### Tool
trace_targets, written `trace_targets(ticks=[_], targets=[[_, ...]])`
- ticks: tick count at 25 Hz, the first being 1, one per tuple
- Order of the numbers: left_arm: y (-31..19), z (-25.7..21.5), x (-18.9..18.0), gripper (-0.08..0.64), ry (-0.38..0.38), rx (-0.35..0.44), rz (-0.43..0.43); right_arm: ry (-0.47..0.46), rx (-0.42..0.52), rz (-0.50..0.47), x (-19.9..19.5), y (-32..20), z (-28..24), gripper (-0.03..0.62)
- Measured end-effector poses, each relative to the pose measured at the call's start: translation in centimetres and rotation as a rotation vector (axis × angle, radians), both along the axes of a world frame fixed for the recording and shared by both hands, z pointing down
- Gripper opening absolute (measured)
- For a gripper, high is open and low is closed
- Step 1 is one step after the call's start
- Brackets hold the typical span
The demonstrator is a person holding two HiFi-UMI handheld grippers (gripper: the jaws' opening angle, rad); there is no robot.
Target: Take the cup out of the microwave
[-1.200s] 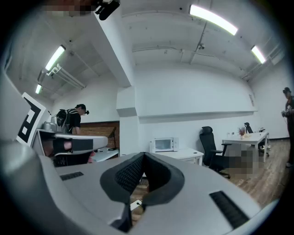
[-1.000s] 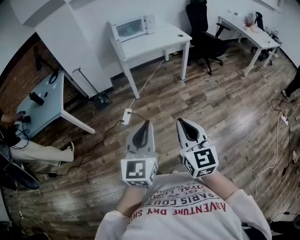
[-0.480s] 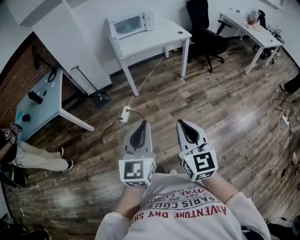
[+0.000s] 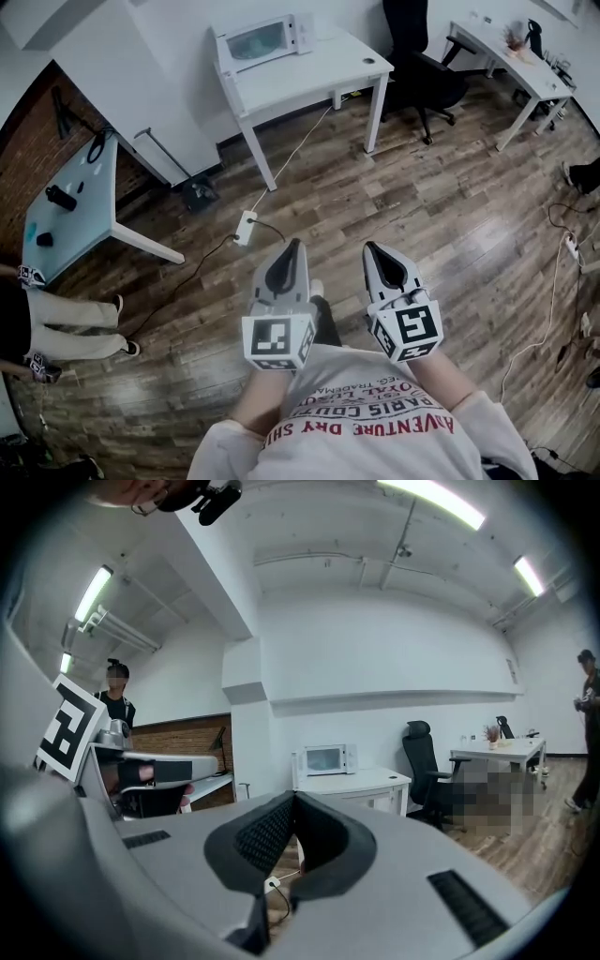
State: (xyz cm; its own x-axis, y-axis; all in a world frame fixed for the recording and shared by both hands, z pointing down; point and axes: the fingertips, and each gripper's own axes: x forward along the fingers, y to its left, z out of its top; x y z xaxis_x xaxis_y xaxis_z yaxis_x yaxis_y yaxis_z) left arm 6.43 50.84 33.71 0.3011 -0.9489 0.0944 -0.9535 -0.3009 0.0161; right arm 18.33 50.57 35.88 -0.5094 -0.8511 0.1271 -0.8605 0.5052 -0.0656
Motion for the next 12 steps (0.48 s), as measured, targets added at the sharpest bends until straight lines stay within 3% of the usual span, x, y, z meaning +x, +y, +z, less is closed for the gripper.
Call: trace_targets(ticks=[12], targets=[[-19.7, -1.2, -5.9, 0.008, 0.052, 0.01, 0.052, 0.027, -0.021, 0.047, -5.4, -18.5, -1.0, 0.011]])
